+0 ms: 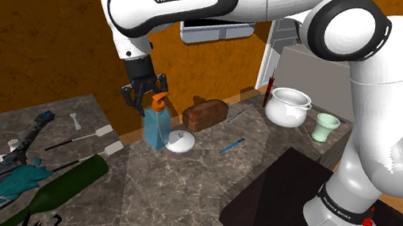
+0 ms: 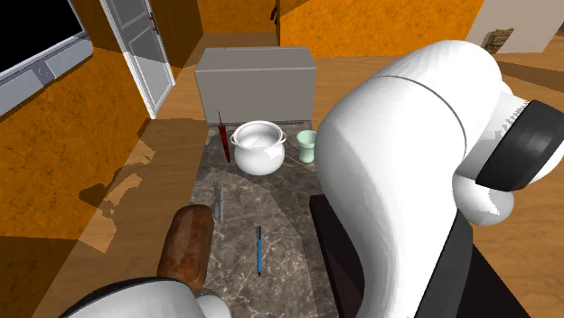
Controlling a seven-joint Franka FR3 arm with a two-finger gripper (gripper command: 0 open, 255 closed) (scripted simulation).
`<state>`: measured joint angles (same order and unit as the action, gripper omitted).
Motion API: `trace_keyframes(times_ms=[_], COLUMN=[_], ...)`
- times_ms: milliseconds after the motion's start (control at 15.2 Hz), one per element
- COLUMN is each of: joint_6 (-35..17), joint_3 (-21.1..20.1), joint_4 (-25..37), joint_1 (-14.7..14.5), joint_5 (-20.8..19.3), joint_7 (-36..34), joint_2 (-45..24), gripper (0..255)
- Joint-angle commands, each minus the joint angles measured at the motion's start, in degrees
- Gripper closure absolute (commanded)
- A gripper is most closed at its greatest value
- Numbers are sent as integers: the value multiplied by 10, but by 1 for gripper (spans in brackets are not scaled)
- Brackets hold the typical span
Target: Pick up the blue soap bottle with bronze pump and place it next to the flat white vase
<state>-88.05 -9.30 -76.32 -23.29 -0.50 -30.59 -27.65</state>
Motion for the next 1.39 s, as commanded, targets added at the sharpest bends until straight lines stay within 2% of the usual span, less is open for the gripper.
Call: trace_keyframes(times_ms=[0,1320], joint_6=[-16,-150], joint_3=[0,4], joint_4=[-15,-111], joint_1=[0,0], joint_5=[0,-5], joint_7=[0,3], joint_2=[0,-39], gripper=[255,255])
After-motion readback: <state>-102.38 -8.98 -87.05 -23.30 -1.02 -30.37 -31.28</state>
